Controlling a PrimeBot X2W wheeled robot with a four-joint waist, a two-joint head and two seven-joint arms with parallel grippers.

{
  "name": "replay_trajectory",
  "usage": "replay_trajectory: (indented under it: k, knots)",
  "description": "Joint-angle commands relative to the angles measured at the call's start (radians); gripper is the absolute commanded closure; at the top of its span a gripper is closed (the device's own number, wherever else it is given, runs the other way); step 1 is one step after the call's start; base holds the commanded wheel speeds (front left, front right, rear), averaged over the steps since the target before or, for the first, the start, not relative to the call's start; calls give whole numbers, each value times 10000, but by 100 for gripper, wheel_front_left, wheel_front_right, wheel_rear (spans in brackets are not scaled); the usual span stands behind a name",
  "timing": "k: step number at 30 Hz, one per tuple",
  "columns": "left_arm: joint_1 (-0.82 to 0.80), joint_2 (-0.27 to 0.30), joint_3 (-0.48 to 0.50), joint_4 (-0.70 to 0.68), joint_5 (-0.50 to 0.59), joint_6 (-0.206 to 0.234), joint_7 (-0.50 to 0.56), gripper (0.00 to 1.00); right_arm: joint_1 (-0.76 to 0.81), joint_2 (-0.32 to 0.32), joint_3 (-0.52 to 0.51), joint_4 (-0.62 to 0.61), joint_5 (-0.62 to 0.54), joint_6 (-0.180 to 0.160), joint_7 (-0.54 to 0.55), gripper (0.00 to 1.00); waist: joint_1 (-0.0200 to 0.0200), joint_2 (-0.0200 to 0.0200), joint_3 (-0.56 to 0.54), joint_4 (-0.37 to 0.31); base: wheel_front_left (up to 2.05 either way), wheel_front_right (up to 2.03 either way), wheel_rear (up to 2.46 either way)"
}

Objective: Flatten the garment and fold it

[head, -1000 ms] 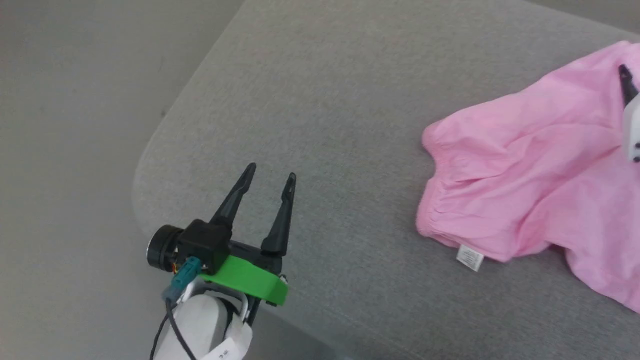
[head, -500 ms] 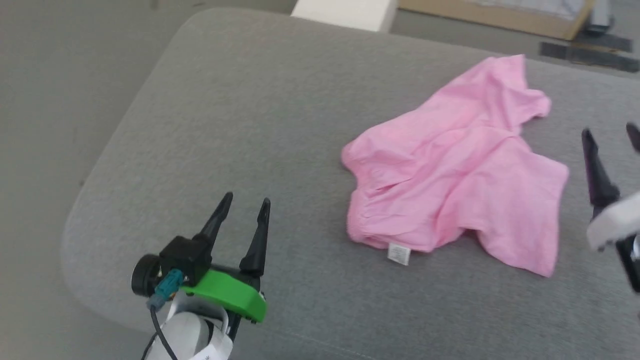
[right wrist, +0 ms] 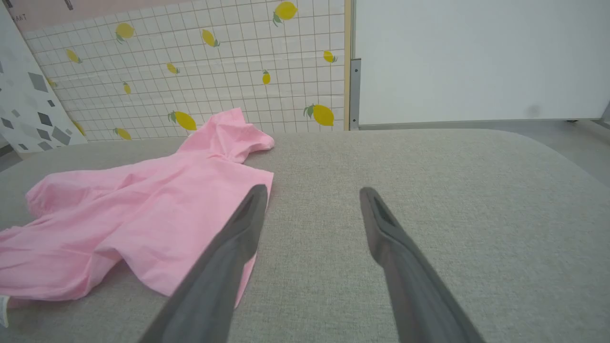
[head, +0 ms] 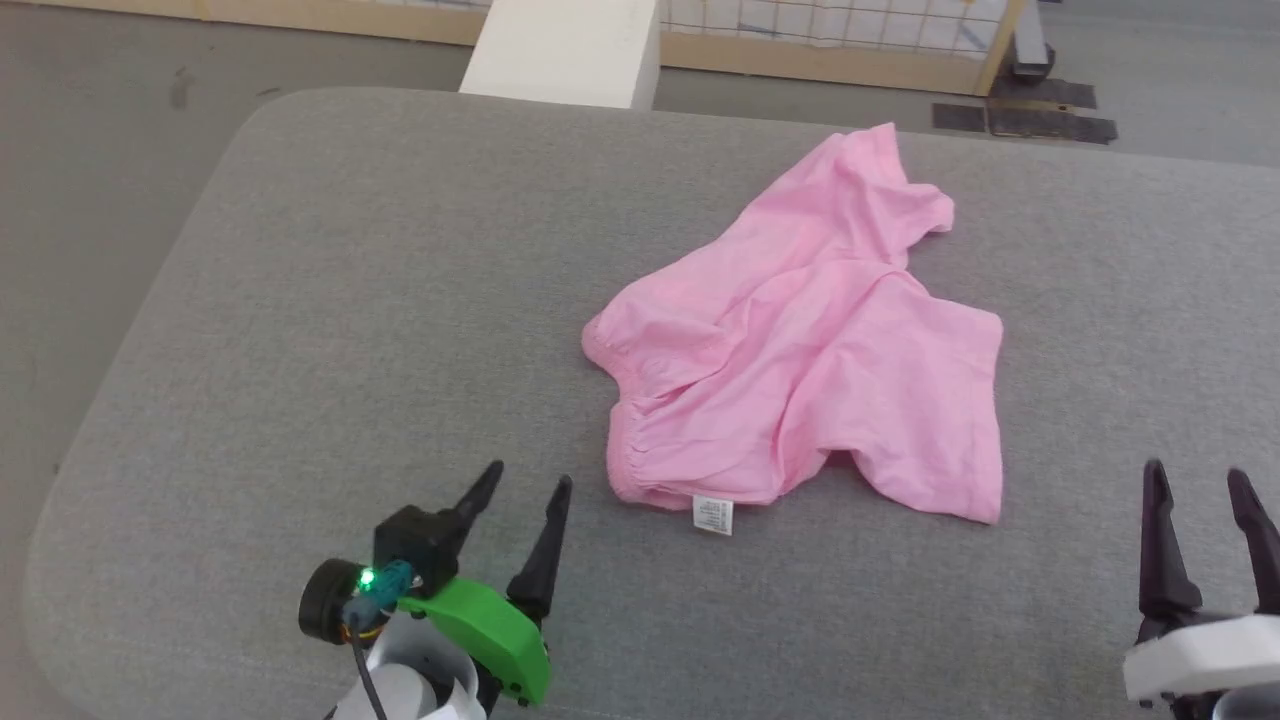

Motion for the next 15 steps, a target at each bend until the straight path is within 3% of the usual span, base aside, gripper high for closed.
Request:
replay_trajectory:
  k: [1,10,15]
  knots:
    - [96,125,-98,35,-52,-38,128,0,150,136,-105,-139,-74,-15,9,0,1,0,37,-148,0,0,0]
    - [-499,628,-1563,-433,-1365,-39,2119,0,263,442,-267,-544,-225,-15,188,0,1,0,492,-473,0,0,0]
    - [-878,940,-1719,-572,-1953,-39,2851,0,185,479,-305,-623,-350,-15,243,0,1,0,745,-538,0,0,0]
